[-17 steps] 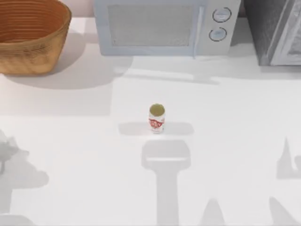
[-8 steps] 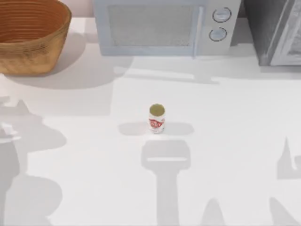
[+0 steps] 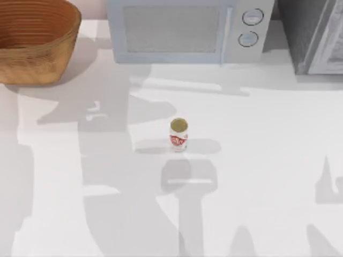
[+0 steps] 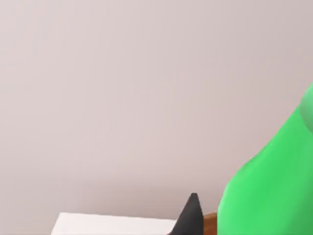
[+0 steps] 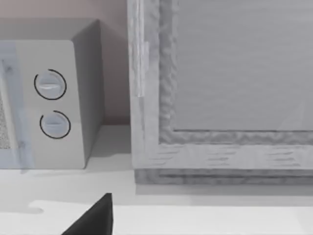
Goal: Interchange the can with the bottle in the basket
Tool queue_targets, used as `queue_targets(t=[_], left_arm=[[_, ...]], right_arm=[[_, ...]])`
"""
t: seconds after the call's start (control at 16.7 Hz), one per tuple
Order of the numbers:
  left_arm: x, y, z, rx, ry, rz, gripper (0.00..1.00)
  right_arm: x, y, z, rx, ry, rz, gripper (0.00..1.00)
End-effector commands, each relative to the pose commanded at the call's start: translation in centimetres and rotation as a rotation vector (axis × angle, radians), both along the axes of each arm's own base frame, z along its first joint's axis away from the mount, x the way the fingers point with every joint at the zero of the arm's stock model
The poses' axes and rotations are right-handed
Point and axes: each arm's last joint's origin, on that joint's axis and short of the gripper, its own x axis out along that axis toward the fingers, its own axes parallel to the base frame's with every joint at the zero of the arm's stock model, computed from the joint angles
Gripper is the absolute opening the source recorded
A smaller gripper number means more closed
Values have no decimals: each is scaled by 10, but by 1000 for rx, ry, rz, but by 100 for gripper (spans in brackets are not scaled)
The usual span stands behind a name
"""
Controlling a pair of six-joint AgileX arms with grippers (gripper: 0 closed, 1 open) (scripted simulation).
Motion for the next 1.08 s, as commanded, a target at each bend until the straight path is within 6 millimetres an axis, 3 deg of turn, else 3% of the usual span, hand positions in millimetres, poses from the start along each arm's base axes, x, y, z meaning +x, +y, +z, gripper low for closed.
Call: queue_targets(t=[0.24,0.42,0.84,1.08], left_arm=[[15,-42,39,-17,37,-78,0],[18,-54,49,-20,43,-103,0],[28,-52,46,-14,28,-98,0],[57,-53,12,-20,66,-101,0]], right_arm=[[0,0,0,0,0,0,100],[0,0,0,0,0,0,100],[0,0,0,0,0,0,100],[0,0,0,0,0,0,100]])
